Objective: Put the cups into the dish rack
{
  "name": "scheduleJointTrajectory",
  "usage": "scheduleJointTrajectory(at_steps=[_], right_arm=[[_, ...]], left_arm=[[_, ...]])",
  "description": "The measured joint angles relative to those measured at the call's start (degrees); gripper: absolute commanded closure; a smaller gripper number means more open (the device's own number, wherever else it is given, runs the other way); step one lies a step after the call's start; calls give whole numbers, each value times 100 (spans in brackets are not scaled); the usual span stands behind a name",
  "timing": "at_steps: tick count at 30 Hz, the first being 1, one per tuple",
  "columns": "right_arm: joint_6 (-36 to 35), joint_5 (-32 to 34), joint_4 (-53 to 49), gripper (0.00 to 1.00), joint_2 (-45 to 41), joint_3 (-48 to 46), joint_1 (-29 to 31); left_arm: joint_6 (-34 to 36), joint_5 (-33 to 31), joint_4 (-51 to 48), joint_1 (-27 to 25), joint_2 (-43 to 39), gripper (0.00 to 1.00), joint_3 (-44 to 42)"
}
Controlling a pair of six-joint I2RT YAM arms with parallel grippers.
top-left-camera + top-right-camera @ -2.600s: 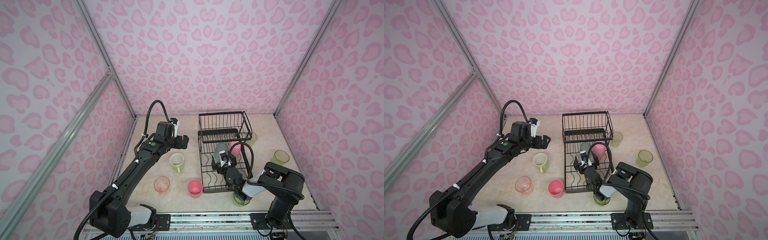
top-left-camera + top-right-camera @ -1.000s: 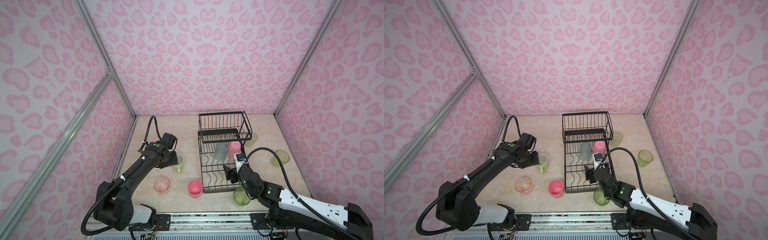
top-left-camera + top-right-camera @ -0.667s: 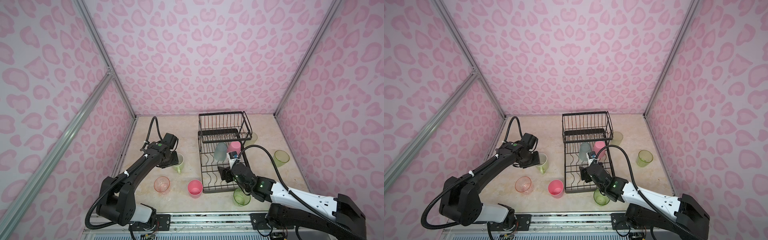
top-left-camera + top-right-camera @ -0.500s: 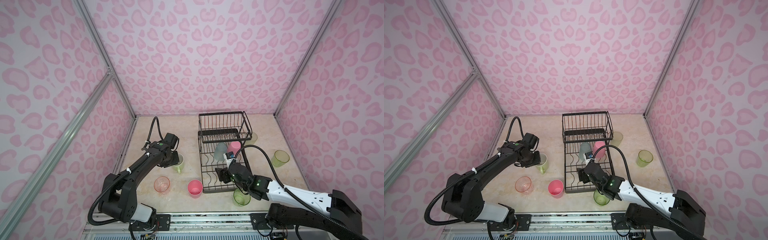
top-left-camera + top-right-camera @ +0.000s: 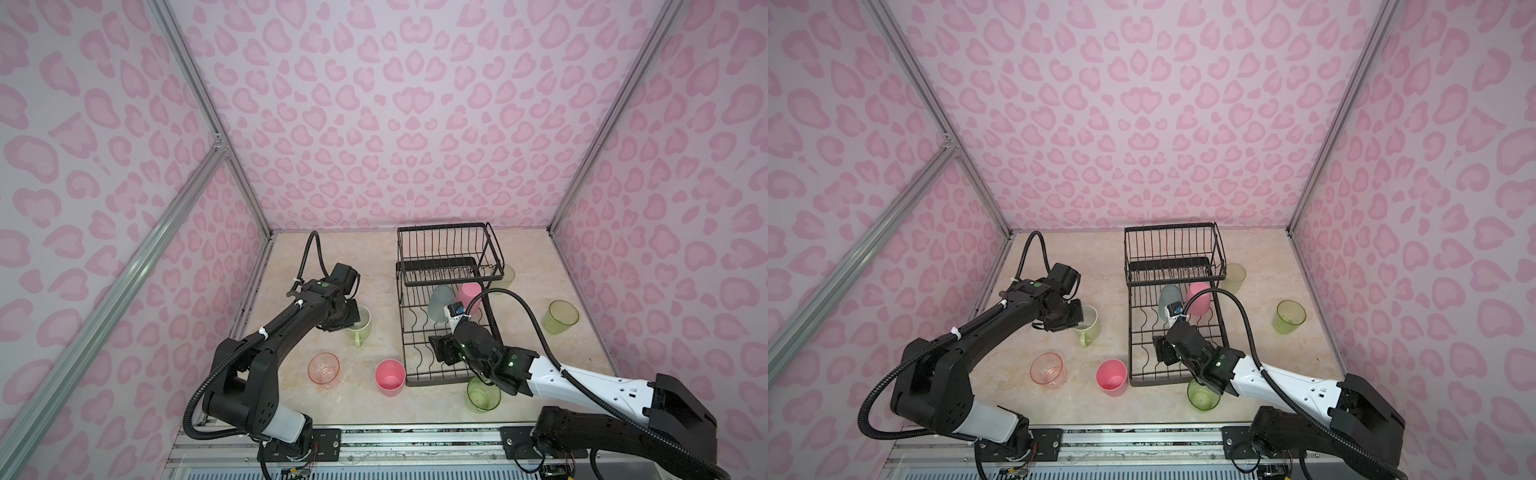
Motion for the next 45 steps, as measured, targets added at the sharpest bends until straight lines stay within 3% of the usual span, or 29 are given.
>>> scheduleJointTrajectory(at_steps=[15, 30, 45], right_arm=[[22, -76, -81, 19, -192, -90, -37], [393, -210, -85, 18, -457, -214, -13], [227, 271, -118, 16, 273, 682, 1325]], left_arm=[[146, -11, 103, 0, -2, 96, -7], [240, 125, 120, 28, -514, 96, -26], [356, 837, 138, 782, -1414, 96, -404]])
